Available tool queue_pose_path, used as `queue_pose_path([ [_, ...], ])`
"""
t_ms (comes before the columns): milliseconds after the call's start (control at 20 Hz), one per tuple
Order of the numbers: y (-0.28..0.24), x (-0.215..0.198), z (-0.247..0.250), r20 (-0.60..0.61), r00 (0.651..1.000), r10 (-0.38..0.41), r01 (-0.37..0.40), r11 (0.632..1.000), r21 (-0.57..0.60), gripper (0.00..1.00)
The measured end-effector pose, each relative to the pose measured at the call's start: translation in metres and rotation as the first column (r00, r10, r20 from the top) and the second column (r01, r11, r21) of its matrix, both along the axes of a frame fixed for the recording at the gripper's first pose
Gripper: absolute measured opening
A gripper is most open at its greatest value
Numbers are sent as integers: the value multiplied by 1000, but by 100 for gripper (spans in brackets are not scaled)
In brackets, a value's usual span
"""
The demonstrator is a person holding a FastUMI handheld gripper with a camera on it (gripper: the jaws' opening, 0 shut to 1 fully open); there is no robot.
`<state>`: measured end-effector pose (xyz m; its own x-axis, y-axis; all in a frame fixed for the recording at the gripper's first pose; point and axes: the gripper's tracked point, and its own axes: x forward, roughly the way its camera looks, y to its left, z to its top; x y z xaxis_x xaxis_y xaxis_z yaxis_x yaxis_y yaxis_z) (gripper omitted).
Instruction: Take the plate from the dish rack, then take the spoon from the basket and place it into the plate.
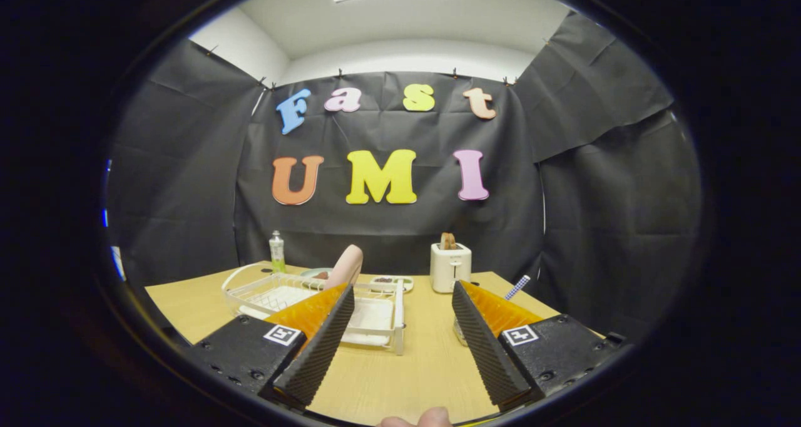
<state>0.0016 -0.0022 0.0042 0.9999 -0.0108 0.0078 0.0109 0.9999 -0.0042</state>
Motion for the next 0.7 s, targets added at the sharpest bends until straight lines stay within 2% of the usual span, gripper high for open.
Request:
queue_pose_path([
  [700, 6, 16, 18, -14, 1000, 20, -20, 1000, 1, 100],
])
